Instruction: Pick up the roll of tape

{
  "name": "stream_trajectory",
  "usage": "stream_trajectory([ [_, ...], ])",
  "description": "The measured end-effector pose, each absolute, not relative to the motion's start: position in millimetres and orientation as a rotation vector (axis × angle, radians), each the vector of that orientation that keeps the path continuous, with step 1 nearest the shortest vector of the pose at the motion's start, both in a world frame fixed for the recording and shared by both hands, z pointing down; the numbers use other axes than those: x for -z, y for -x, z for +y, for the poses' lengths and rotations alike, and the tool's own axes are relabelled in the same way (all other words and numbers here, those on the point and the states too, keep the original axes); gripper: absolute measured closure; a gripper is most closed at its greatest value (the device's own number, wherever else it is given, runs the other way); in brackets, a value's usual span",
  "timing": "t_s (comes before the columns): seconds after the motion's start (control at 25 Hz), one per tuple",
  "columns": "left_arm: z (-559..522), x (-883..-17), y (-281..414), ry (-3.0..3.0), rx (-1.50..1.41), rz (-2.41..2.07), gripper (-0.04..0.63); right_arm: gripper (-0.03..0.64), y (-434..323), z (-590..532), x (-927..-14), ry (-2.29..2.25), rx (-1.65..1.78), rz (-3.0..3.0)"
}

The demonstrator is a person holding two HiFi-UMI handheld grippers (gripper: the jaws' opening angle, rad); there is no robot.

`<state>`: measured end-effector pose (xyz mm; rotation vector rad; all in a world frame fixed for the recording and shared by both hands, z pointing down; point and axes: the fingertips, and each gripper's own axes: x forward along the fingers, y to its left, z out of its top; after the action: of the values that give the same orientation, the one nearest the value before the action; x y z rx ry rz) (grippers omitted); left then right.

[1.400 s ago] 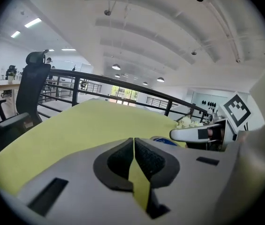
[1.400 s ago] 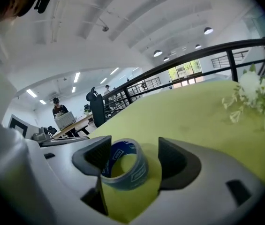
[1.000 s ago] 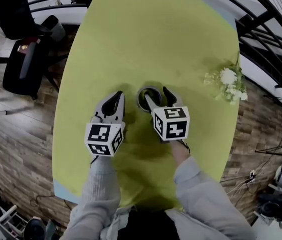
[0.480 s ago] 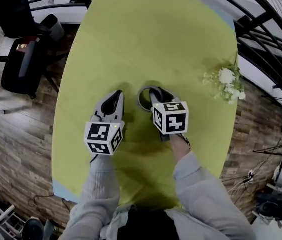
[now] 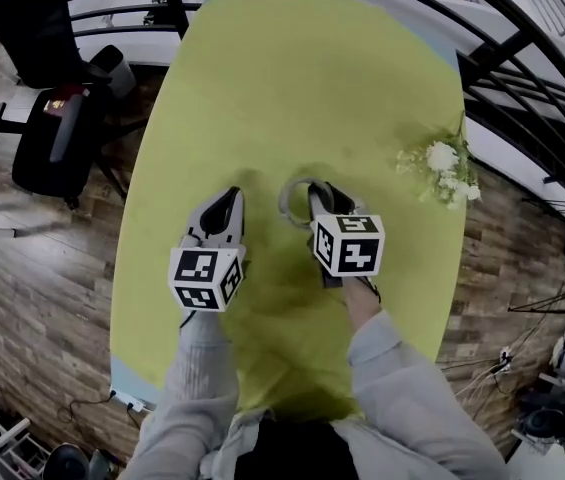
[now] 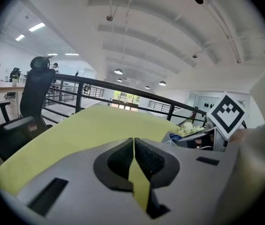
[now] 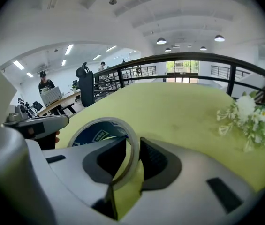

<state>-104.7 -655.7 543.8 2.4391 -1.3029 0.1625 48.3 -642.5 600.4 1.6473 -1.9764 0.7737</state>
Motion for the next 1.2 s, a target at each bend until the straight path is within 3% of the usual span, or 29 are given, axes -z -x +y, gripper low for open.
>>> stream_trajectory([
  [1.2, -531, -444, 74, -2.586, -0.111, -1.244, 0.574, 0.514, -98, -510, -460, -1.975, -0.631, -2.109],
])
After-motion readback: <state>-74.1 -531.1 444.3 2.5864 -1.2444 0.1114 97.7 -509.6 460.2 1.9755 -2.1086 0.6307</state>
